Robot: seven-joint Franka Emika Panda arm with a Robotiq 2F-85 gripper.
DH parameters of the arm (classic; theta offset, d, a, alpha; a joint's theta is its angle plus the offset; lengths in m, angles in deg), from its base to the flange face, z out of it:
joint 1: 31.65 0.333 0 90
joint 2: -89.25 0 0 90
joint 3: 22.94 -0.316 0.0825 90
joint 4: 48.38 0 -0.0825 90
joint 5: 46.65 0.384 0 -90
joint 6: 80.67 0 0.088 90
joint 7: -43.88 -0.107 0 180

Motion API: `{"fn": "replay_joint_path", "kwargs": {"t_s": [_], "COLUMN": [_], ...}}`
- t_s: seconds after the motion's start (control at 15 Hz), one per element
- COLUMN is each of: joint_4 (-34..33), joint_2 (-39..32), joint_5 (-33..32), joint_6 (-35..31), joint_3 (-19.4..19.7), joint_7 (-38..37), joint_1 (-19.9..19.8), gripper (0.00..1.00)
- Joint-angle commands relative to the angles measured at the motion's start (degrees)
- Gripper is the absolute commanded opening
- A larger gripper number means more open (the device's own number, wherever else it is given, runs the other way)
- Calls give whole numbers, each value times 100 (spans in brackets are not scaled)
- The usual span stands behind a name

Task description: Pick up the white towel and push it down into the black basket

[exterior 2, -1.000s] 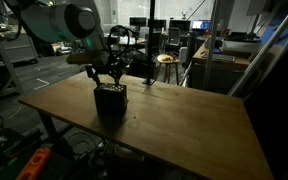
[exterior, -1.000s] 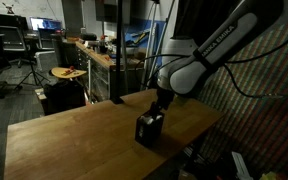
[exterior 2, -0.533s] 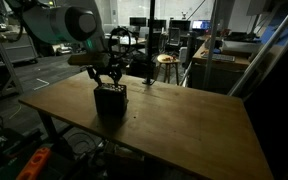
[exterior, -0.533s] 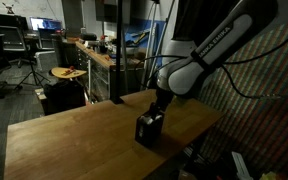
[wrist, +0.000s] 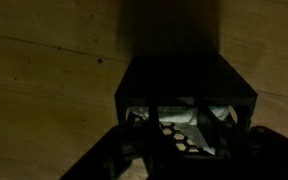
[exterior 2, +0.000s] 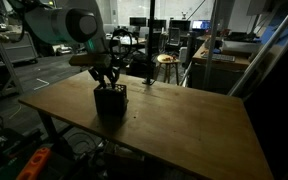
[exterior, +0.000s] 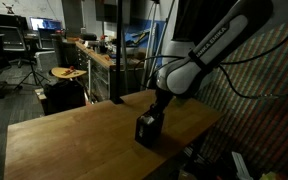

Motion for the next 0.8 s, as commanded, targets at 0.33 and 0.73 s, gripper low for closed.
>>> {"fn": "replay_joint_path", "kwargs": {"t_s": [0.33,0.73], "joint_4": [-194,-307], "joint_2": [-97,-211], "joint_5": [300,361], "joint_6": [-8,16], "joint_3": [30,15], "joint_7": [344,460], "joint_1": [76,81], "gripper": [25,10]}}
